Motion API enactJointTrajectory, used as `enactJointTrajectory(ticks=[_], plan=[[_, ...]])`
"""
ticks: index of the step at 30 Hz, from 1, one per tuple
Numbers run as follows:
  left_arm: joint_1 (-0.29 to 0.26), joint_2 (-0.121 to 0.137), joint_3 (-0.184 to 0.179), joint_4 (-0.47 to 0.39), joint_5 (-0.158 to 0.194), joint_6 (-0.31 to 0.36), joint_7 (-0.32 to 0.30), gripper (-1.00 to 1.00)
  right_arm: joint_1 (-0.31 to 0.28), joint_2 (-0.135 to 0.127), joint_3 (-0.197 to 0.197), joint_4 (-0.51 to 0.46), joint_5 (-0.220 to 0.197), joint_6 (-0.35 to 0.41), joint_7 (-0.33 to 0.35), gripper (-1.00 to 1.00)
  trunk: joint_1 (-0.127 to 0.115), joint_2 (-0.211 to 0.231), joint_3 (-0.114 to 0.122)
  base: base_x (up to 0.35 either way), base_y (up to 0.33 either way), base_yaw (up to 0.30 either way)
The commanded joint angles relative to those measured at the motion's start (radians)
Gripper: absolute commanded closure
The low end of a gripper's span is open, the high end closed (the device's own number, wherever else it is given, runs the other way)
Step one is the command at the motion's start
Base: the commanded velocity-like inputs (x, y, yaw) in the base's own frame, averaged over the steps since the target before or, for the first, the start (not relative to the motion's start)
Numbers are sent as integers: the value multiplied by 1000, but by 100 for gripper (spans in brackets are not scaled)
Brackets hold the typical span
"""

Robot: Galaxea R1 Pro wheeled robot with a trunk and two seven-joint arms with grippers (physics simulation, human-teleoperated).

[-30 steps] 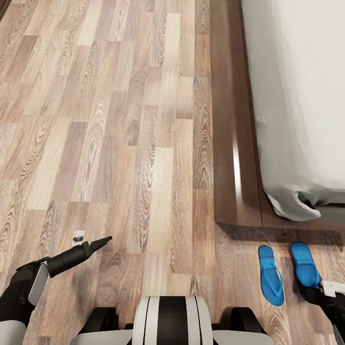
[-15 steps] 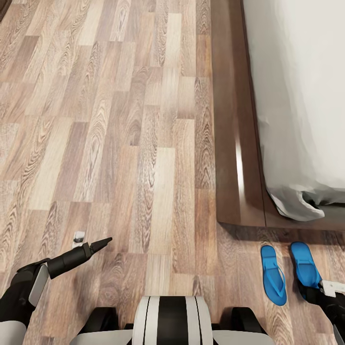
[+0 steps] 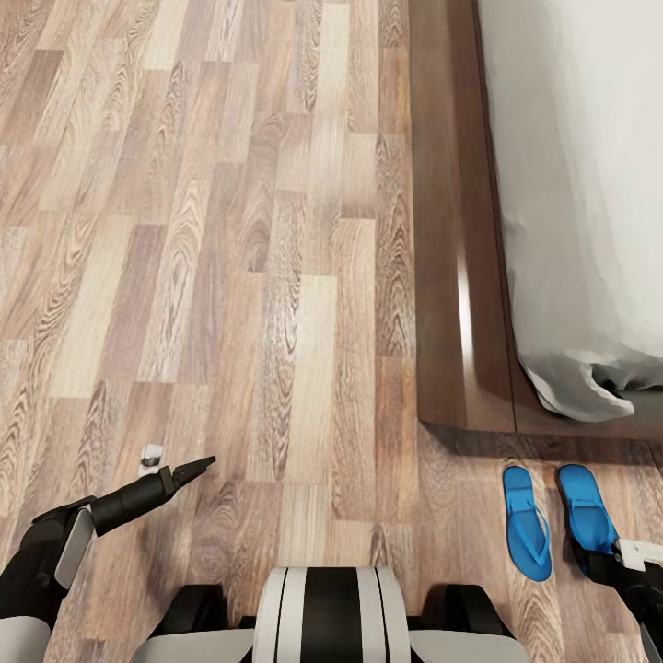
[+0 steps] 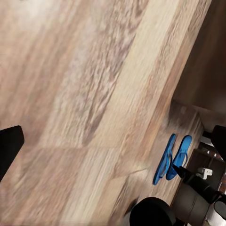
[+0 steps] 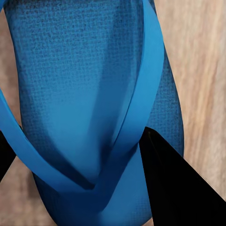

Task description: In the bedroom, move the book from the bed onto either nightstand, and place the two sandals side by side next to the bed.

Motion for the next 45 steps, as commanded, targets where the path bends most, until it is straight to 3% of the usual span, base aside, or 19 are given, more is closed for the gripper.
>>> enactJointTrajectory(ticks=[1,31,34,45], plan=[[0,0,0,0,3,8,-2,-100,-1,1,-7,1,8,-4,6,100,0,0,0,0,0,0],[0,1,4,0,3,8,-3,-100,-1,1,-7,1,8,-3,5,100,2,-1,0,0,0,0],[0,1,3,0,3,8,-3,-100,-1,1,-7,1,8,-3,5,100,1,-1,11,0,0,0],[0,1,2,0,3,8,-3,-100,-1,1,-7,1,8,-3,5,100,1,-1,11,0,0,0]])
